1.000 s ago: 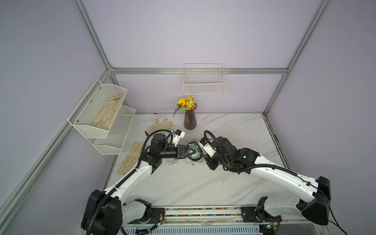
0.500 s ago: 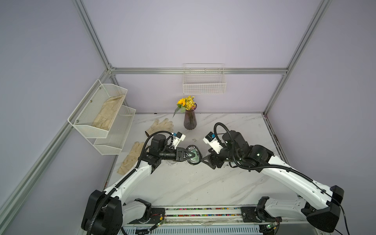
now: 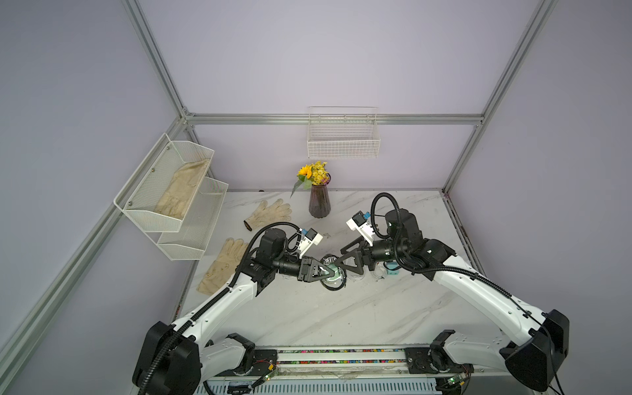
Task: Pack away charging kits
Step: Adjust the storage bag.
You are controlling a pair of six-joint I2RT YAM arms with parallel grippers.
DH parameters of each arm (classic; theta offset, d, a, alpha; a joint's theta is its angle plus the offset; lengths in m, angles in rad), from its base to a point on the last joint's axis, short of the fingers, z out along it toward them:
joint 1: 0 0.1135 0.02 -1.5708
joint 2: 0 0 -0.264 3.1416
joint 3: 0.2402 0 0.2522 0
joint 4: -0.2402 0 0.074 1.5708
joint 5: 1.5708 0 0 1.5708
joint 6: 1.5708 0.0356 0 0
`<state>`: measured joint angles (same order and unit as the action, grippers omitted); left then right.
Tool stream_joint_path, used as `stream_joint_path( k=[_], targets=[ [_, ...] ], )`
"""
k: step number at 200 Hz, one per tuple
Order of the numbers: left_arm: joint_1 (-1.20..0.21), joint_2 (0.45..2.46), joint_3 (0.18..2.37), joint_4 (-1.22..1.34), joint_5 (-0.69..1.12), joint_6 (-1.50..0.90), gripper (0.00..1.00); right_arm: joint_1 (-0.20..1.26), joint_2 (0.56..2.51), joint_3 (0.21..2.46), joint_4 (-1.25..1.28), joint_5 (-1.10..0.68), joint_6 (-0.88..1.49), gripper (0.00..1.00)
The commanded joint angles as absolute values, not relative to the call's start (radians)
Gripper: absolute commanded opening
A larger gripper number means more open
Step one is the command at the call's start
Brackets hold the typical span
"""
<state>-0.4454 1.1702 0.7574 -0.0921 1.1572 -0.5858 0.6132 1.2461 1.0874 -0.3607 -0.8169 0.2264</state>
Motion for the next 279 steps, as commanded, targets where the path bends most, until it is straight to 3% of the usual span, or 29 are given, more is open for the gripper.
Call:
stream_joint_path(
  k=[1,92,185,207,243,271,279],
  targets=[
    [-0.455,1.154,0.875,-0.056,1.197,-0.556,0.03,0.612,1.215,1.023,-0.248,-0.913,0.282,0.83],
    [-0.474,1.134,0.860,-0.048,1.206,-0.561,0.04,0.565,1.185,0.971,-0.249,-0.834,0.288,0.82],
    [-0.477,1.130,0.850,-0.019,1.210,-0.563,0.03,0.549,1.219,0.855,0.014,-1.052,0.471,0.70],
    [-0.477,1.140,0.851,-0.007,1.213,-0.565,0.04,0.550,1.226,0.840,0.036,-1.071,0.486,0.63],
    [-0.477,1.157,0.866,0.002,1.220,-0.554,0.04,0.558,1.244,0.787,0.177,-1.117,0.583,0.37],
    [-0.476,1.181,0.883,0.002,1.218,-0.539,0.05,0.568,1.255,0.782,0.203,-1.132,0.600,0.15],
    [-0.477,1.189,0.884,0.001,1.219,-0.536,0.05,0.568,1.251,0.776,0.216,-1.132,0.613,0.01]
  ],
)
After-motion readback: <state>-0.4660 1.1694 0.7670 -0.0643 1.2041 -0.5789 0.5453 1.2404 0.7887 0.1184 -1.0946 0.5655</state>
